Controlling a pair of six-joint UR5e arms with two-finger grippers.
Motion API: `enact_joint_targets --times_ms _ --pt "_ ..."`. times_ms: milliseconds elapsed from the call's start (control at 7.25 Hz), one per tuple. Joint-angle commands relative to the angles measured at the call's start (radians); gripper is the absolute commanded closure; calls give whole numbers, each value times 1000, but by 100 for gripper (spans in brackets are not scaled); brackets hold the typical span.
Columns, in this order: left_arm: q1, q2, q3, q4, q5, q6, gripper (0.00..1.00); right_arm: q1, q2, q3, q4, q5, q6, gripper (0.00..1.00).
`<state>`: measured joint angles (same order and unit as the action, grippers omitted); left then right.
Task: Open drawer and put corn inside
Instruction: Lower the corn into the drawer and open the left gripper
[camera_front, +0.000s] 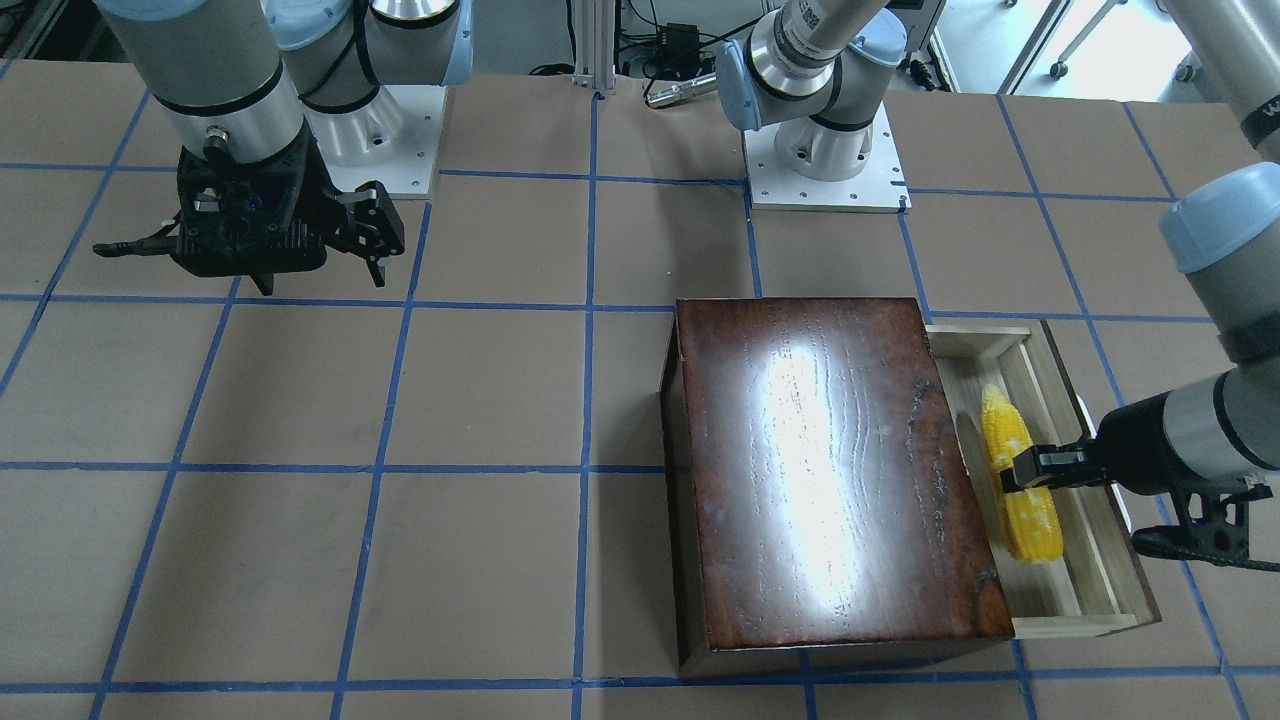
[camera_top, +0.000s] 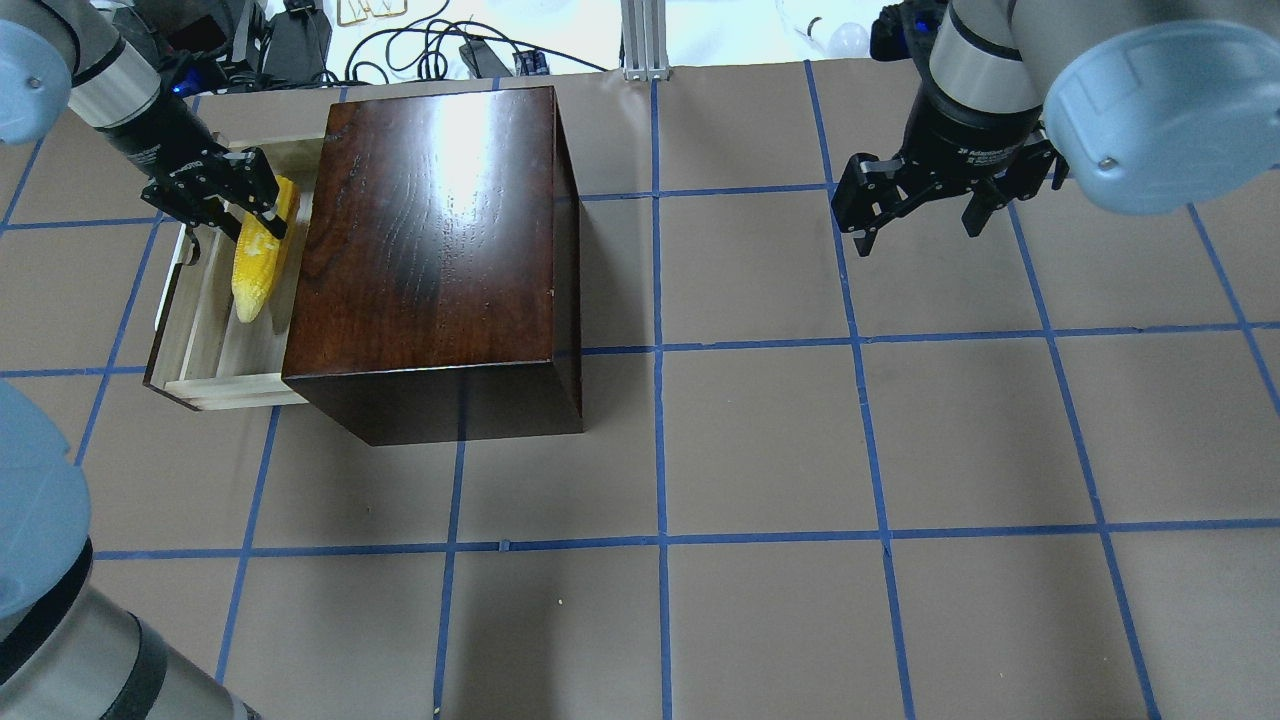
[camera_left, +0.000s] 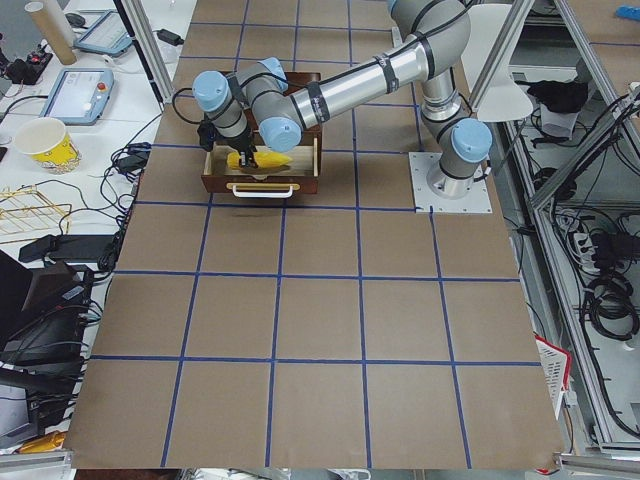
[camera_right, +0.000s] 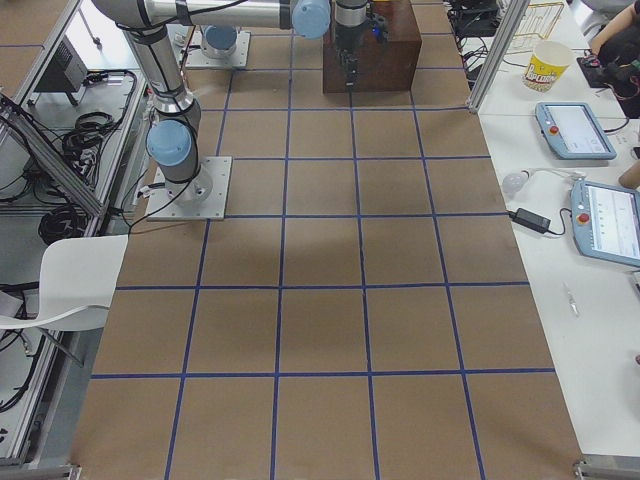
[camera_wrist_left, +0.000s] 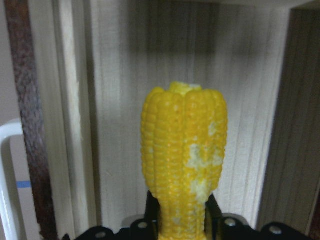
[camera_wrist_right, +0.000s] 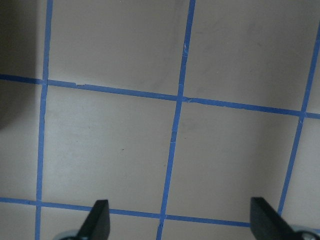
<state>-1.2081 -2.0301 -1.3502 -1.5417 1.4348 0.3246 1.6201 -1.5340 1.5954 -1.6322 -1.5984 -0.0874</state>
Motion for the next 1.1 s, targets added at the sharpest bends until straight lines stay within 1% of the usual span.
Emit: enact_joint_targets --times_ms 0,276,552,690,828,966 --pt "-1 19 11 -8 7 -9 0 1 0 0 0 0 0 0" --pt "-11 39 23 -11 6 -10 0 -2 0 0 0 0 0 0" --pt "-16 54 77 -60 6 -12 0 1 0 0 0 0 0 0" --pt "-24 71 98 -61 3 -12 0 1 0 1 0 0 0 0" --pt "-71 100 103 -75 6 -27 0 1 0 0 0 0 0 0" --pt "-118 120 103 -84 6 -139 0 1 0 0 0 0 0 0"
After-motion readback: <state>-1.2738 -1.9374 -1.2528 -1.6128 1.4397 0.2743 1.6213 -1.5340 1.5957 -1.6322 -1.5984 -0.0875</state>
